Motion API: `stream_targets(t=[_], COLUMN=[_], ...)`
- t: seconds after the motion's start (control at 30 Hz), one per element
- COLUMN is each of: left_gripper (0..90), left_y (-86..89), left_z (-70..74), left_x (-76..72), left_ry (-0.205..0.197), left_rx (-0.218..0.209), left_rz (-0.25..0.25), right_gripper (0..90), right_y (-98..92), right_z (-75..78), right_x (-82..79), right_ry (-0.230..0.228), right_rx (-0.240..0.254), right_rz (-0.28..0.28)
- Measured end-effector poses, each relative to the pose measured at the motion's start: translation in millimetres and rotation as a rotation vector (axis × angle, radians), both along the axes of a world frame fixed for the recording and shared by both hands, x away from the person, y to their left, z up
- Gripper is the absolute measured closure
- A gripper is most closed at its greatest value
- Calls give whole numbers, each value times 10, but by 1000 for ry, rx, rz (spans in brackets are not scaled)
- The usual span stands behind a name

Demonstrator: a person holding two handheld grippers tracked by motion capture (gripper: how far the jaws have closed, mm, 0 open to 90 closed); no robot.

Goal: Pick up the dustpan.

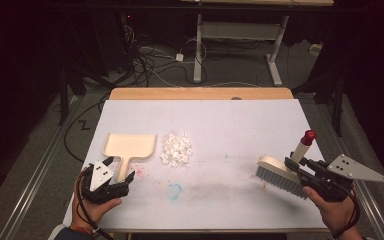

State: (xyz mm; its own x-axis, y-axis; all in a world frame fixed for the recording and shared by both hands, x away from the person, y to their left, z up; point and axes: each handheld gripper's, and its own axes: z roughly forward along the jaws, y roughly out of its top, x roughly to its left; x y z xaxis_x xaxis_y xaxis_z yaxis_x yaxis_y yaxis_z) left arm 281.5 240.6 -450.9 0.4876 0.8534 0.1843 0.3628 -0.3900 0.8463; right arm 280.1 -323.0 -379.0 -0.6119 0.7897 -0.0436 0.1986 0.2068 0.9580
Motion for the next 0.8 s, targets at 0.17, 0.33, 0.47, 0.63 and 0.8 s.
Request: stream_targets(t=[0.17,0.33,0.47,0.63,0.8], left_gripper=[177,181,181,182,205], left_y=[-16,16,81,126,93], left_z=[-7,-44,-72,-115,-241], left_x=[1,9,-24,8,303], left_ry=[9,61,126,212,315], left_rx=[11,-9,-32,-69,-140], left_rz=[16,86,130,169,228], right_gripper=[717,717,717,717,717], right_y=[-12,-10,7,23,47], right_z=[10,51,64,70,46], right_x=[-13,0,46,84,137], right_ry=[-1,-18,-23,-30,-27], right_rx=[2,6,7,3,-14], right_rz=[-11,-35,-41,-41,-45])
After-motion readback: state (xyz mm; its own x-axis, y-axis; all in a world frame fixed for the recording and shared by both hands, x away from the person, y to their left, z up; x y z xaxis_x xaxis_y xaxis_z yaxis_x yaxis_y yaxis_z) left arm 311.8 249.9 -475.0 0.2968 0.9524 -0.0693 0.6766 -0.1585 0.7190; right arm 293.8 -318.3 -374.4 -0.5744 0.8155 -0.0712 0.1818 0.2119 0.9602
